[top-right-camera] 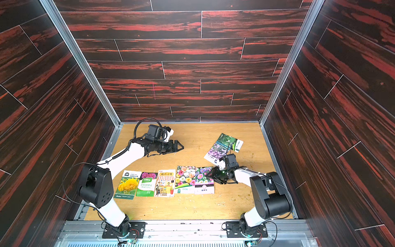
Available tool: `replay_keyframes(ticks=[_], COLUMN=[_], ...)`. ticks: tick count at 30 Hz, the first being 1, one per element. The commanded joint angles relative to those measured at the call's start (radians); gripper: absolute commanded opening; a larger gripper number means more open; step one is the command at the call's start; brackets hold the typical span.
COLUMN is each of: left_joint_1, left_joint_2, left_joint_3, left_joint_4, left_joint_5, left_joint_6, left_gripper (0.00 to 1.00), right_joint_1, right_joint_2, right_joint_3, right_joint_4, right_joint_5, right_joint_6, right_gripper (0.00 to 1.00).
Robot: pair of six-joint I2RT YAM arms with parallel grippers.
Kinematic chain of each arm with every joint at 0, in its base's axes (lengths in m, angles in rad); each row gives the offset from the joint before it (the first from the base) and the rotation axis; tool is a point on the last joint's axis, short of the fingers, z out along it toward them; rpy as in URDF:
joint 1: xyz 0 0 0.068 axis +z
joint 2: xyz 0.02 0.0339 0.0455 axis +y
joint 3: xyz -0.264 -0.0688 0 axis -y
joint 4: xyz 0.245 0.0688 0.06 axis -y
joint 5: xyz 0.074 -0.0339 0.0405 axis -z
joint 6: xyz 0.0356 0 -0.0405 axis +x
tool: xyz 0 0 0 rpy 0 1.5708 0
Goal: Arrange the seed packets in a row
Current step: Place the seed packet at the center of the board, then pick up the seed packet from the center of the board.
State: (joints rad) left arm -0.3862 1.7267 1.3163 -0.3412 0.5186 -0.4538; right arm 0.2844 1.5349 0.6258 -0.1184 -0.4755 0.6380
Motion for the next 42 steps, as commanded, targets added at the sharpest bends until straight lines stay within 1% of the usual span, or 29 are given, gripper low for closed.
replay_keyframes(ticks=[1, 5, 8, 9, 11, 13, 15, 17, 20, 22, 25, 27, 30, 36, 39, 42], left_joint_1=[-0.002, -0.009, -0.02, -0.028, -0.043, -0.057, -0.07, -0.085, -0.106, -0.12, -0.142, -0.154, -0.175, -0.19, -0.196, -0.204], left_joint_2=[-0.019, -0.018, -0.007, 0.002, 0.034, 0.105, 0.192, 0.272, 0.391, 0.466, 0.575, 0.627, 0.691, 0.826, 0.869, 0.894], left_joint_3=[-0.012, -0.014, -0.003, 0.007, 0.037, 0.086, 0.174, 0.242, 0.347, 0.414, 0.523, 0.572, 0.634, 0.803, 0.852, 0.862], left_joint_4=[0.014, 0.018, 0.026, 0.027, 0.046, 0.071, 0.08, 0.085, 0.098, 0.097, 0.062, 0.083, 0.082, -0.004, -0.004, 0.018], left_joint_5=[0.016, 0.017, 0.015, 0.012, 0.003, 0.015, 0.086, 0.132, 0.206, 0.241, 0.277, 0.307, 0.302, 0.325, 0.357, 0.383], left_joint_6=[-0.002, 0.0, 0.006, 0.011, 0.031, 0.051, 0.066, 0.083, 0.091, 0.094, 0.103, 0.075, 0.059, 0.045, 0.013, -0.021], left_gripper=[0.85, 0.85, 0.85, 0.85, 0.85, 0.86, 0.86, 0.86, 0.86, 0.86, 0.86, 0.86, 0.86, 0.86, 0.86, 0.85], right_joint_1=[0.004, 0.019, 0.014, 0.003, -0.036, -0.088, -0.144, -0.187, -0.229, -0.24, -0.243, -0.246, -0.249, -0.251, -0.251, -0.251], right_joint_2=[-0.019, -0.034, -0.055, -0.06, -0.057, -0.039, 0.004, 0.041, 0.096, 0.141, 0.19, 0.215, 0.254, 0.326, 0.38, 0.439], right_joint_3=[0.029, 0.076, 0.083, 0.082, 0.09, 0.096, 0.117, 0.129, 0.156, 0.187, 0.227, 0.244, 0.279, 0.338, 0.362, 0.354], right_joint_4=[-0.143, -0.247, -0.259, -0.243, -0.197, -0.121, -0.03, 0.061, 0.156, 0.168, 0.161, 0.153, 0.121, 0.1, 0.142, 0.263], right_joint_5=[0.17, 0.335, 0.405, 0.403, 0.344, 0.26, 0.162, 0.057, -0.022, -0.03, -0.002, 0.023, 0.066, 0.16, 0.14, 0.047], right_joint_6=[-0.014, -0.041, -0.031, -0.024, -0.006, 0.021, 0.052, 0.095, 0.152, 0.168, 0.185, 0.198, 0.21, 0.251, 0.264, 0.29], right_gripper=[0.51, 0.56, 0.58, 0.6, 0.61, 0.63, 0.63, 0.64, 0.66, 0.67, 0.67, 0.67, 0.67, 0.67, 0.67, 0.67])
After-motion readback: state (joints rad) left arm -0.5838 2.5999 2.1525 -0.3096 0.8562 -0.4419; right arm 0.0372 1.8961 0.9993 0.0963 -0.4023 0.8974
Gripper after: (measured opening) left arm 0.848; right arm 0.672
